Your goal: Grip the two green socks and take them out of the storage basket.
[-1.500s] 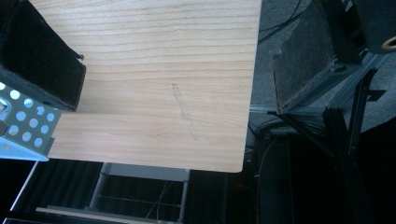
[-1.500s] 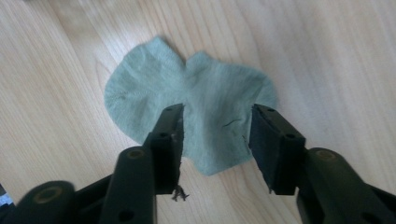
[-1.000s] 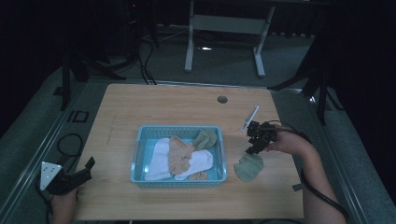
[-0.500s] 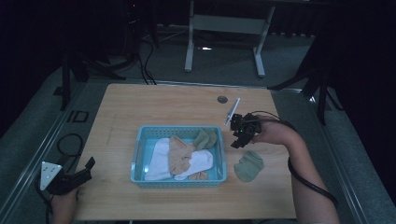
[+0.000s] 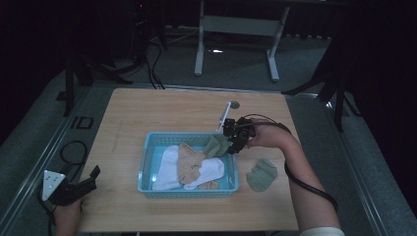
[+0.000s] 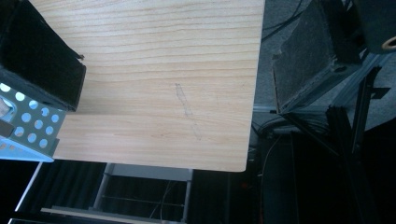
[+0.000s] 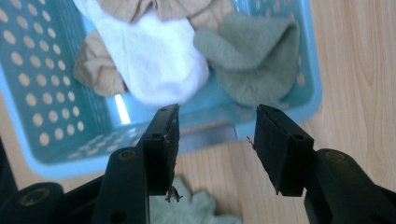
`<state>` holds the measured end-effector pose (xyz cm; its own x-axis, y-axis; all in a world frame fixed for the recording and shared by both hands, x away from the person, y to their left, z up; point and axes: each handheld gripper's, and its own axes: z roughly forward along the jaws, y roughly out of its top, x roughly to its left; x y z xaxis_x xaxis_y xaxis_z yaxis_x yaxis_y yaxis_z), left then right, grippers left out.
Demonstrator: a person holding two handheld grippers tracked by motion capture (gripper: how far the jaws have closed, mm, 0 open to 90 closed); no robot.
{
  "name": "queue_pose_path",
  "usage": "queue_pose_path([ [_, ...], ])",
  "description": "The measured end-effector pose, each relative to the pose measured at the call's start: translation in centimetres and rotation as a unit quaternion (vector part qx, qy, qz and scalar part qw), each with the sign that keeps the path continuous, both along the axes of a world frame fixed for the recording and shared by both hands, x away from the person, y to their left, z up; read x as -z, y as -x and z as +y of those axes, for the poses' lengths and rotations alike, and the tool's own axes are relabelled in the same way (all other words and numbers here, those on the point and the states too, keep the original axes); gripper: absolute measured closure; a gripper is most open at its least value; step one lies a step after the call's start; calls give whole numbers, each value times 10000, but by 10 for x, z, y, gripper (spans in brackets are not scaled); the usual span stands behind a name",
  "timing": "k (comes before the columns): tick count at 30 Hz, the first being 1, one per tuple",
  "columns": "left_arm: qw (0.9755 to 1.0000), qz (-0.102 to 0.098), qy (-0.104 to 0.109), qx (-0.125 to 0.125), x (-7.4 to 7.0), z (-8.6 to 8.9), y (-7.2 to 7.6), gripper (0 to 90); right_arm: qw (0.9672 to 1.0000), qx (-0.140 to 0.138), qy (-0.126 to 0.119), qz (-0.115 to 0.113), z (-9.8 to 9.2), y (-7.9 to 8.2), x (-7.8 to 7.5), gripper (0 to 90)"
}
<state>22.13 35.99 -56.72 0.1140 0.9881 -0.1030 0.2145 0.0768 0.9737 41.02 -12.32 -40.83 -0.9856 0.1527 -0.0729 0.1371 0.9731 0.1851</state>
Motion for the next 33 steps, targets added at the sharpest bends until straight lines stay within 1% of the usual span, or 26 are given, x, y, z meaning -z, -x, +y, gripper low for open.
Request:
queue_pose_path([
  [4,10000,-5,-23,20,0,-1,0,25,10000,-68,1,34,12,-4,8,495],
  [8,10000,-16,-15,31,0,-1,0,25,10000,-17,-16,40,21,-11,15,485],
  [10,10000,-12,-8,35,0,-1,0,25,10000,21,-54,78,24,-14,18,482],
  [14,10000,-10,2,38,0,-1,0,25,9998,119,-42,121,28,-22,28,481],
  [18,10000,-13,9,40,0,-1,0,25,9995,218,3,209,32,-28,41,481],
  [21,10000,-17,3,48,0,-1,0,25,9995,219,78,215,34,-30,49,482],
  [24,10000,-14,-1,50,0,-1,0,25,9994,263,81,212,36,-32,55,521],
  [25,10000,-14,4,49,0,-1,0,25,9993,270,90,234,36,-32,57,560],
  [27,10000,-10,0,49,0,-1,0,25,9995,228,141,181,37,-31,60,576],
  [28,10000,-10,-4,48,0,-1,0,25,9993,238,156,242,38,-31,62,602],
  [29,10000,-9,-5,48,0,-1,0,25,9993,210,197,247,38,-31,63,659],
  [30,10000,-8,-3,48,0,-1,0,25,9994,165,237,167,39,-29,64,670],
  [31,10000,-7,-5,46,0,-1,0,25,9994,160,273,172,39,-29,65,759],
  [32,10000,-8,-4,45,0,-1,0,25,9993,140,318,168,39,-29,65,788],
  [33,10000,-4,-3,44,0,-1,0,25,9993,121,332,80,40,-28,66,825],
])
